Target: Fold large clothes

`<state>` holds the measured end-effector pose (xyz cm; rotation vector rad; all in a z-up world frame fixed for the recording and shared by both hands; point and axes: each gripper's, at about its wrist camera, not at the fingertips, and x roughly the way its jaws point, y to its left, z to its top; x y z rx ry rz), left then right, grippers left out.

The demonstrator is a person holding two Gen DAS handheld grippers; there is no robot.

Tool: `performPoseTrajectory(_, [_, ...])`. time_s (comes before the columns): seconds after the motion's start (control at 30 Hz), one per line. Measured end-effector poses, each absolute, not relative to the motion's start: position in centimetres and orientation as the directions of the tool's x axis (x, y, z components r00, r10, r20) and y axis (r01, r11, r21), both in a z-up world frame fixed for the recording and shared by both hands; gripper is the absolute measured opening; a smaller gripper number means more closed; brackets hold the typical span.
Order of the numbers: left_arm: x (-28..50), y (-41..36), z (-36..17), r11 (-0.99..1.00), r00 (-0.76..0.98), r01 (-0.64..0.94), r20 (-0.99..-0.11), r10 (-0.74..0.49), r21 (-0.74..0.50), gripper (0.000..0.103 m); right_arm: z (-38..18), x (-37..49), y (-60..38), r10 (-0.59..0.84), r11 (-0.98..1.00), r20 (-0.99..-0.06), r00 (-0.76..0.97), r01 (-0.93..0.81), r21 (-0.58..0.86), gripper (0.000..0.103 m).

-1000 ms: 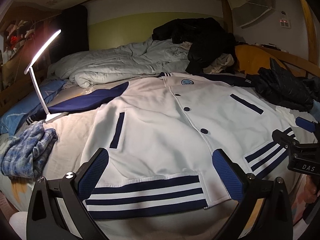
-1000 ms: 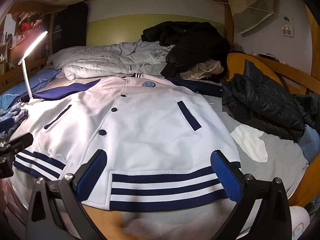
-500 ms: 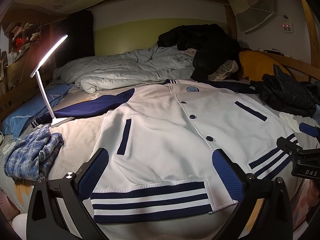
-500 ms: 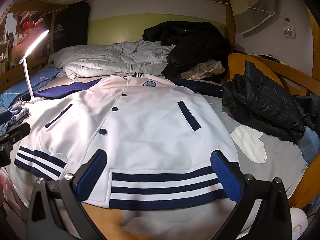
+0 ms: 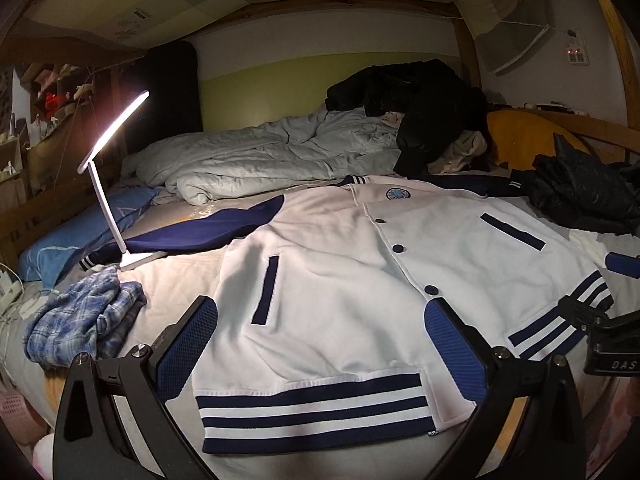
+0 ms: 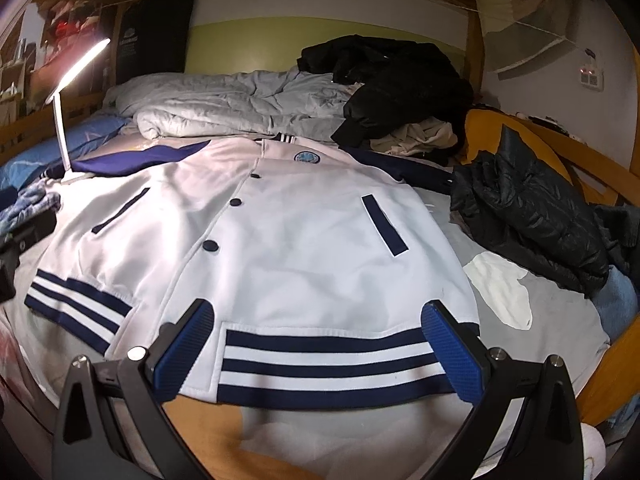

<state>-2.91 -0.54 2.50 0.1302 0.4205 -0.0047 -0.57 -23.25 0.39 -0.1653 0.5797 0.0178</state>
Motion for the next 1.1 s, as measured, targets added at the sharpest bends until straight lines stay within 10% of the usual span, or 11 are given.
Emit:
performPoseTrajectory(0.87, [-2.6, -1.4, 1.7, 0.989, 0.896, 0.051, -0.443, 0.016, 0.137, 0.103, -4.4, -1.1, -19.9, 0.010, 0.891, -0.727, 0.687, -0.337, -0.306, 0.103])
performPoseTrajectory(1.1, [-0.8, -4.1, -3.0, 0.900, 0.699, 0.372, -0.707, -0.109, 0.229, 0.103, -6.1, 0.0, -20.7, -0.157, 0.853, -0.724, 0.672, -0.277, -0.442, 0.103])
